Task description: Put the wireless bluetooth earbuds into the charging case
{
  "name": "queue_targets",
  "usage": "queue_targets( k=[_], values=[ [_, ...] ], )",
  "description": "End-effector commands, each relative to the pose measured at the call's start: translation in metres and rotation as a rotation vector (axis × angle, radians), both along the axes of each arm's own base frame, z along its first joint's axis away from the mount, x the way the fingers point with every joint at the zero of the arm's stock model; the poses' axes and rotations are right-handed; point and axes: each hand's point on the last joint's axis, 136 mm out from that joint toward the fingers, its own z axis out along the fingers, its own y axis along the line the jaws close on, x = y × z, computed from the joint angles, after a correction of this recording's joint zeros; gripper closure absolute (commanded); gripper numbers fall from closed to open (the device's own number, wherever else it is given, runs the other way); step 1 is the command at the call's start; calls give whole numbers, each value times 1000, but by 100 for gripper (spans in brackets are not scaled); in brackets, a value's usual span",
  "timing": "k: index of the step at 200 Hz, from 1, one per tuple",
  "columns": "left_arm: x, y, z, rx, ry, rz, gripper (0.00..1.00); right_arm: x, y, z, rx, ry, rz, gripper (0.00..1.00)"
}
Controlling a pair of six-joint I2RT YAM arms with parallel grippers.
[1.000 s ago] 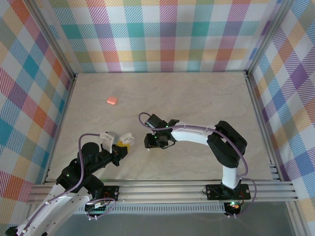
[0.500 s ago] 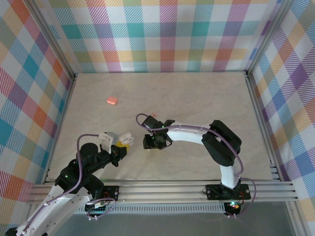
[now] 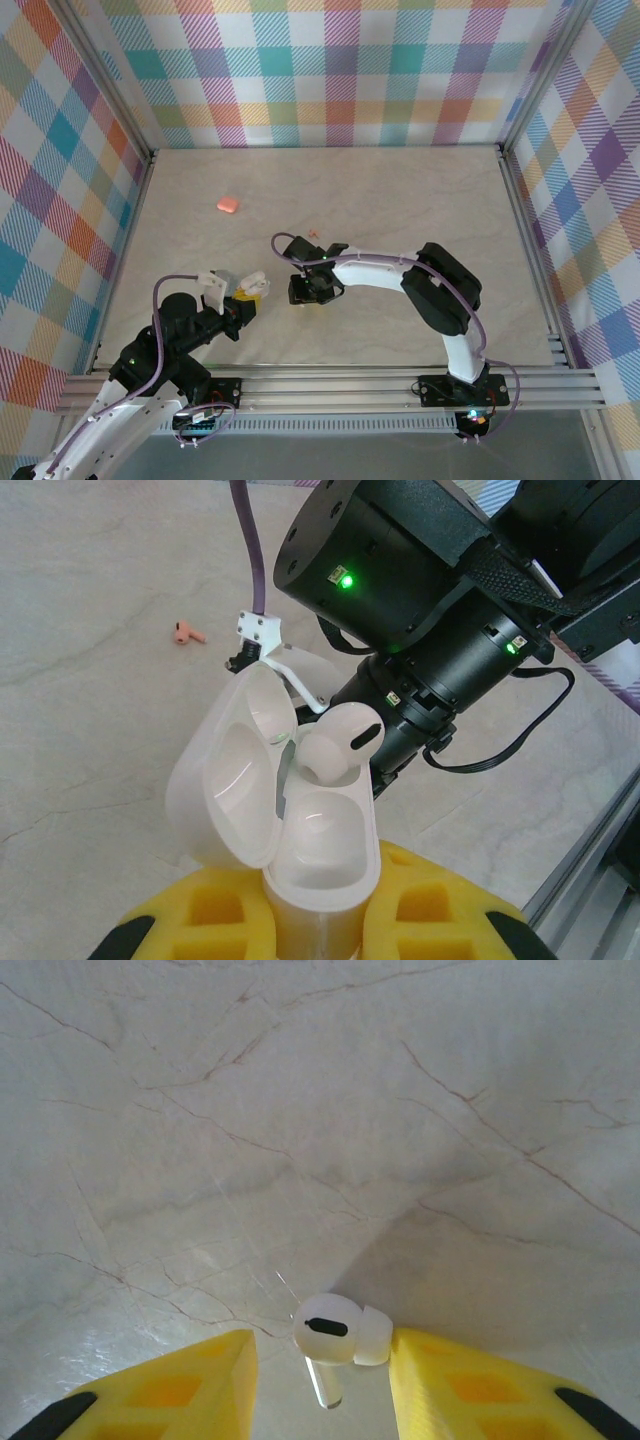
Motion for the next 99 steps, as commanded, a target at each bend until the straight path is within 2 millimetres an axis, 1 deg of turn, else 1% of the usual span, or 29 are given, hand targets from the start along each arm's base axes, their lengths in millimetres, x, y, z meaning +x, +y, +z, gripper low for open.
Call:
queue_targets(
  k=[1,58,84,99],
  values=[
    [-1,3,17,-27,-35,12,100,-2,3,-6,-29,20,4,60],
    [-2,5,18,-31,-40,13,100,-2,4,-14,-84,53,27,61],
    [-3,5,18,-33,-42,14,100,-3,1,-20,-140,80,50,62],
    [-3,5,18,-34,-43,14,100,-4,0,-23,-160,86,61,64]
  ],
)
